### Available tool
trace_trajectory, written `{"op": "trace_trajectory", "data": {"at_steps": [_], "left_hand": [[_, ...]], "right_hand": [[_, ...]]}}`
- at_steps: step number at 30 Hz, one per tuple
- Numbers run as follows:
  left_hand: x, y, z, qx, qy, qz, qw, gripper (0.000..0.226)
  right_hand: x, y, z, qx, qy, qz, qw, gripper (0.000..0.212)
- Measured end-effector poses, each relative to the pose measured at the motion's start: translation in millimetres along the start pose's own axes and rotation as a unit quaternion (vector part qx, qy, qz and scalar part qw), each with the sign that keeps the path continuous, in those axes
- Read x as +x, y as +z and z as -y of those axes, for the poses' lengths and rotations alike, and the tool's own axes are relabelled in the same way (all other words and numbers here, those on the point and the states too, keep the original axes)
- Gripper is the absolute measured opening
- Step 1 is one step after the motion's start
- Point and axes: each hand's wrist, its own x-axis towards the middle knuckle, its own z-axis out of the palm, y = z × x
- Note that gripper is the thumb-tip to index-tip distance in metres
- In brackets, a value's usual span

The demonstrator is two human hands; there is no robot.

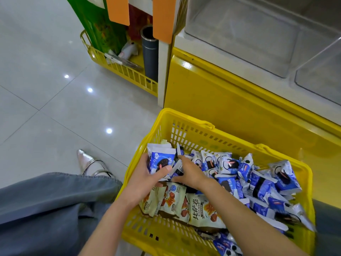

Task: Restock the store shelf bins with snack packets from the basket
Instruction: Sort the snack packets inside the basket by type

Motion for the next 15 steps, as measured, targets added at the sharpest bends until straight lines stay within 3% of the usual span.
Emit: {"op": "trace_trajectory", "data": {"at_steps": [4, 10, 15], "left_hand": [[0, 1, 2, 0.017, 0.000, -0.008, 1.000, 0.047], [1, 2, 7, 0.035, -0.003, -0.005, 0.999, 0.057], [-1, 10, 5, 0.042, 0.005, -0.024, 0.999, 0.045]], "right_hand": [[3, 9, 0, -0.036, 0.023, -0.026, 0.999, 0.081], [-13, 12, 1, -0.006, 0.010, -0.166, 0.986, 0.022], [-48, -21, 7, 0.075, -0.013, -0.202, 0.976, 0.023]]}}
